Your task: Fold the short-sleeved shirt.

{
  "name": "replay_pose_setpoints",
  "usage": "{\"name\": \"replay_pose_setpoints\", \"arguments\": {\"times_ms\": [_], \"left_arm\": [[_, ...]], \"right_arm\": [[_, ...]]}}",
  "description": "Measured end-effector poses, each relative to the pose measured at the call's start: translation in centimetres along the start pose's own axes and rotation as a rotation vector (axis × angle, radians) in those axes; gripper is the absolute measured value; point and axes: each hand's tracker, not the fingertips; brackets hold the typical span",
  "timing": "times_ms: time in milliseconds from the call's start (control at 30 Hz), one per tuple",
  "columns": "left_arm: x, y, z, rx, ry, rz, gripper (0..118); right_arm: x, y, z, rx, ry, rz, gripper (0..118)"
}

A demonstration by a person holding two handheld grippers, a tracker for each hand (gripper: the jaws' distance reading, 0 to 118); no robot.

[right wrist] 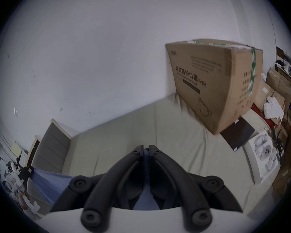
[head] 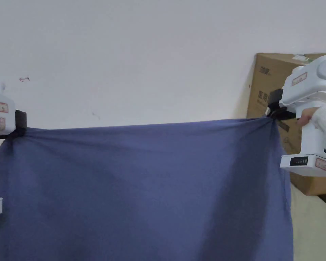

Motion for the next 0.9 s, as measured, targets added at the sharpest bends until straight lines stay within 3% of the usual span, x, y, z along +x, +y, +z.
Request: {"name": "replay_pose_setpoints", "arguments": {"times_ms": [200,333,467,600,733,900], "left_arm": [[0.3,7.4,-0.4,0.084,0.032,-0.078,2],[-0.6,11.4,-0.3,0.133,0.027,-0.027,2],[-1.2,14.2,0.1,0.19,0.02,-0.034,2],[-1.4,16.4,0.1,0.248,0.026,-0.025,2],[-0.1,15.1,0.6,0.263,0.036,-0.048,2],[-0.3,12.6,-6.5,0.153,0.029,-0.067,2]], "right_arm": [[-3.7,6.5,0.4,0.101,0.029,-0.028,5],[-5.8,9.4,2.2,0.173,0.068,-0.02,6],[-7.4,11.2,3.5,0.213,0.04,0.01,5],[-8.7,12.7,5.3,0.304,0.105,-0.055,6],[-10.2,12.8,4.1,0.275,0.006,0.087,5],[-8.6,10.0,-2.9,0.156,-0.004,0.029,5]]}}
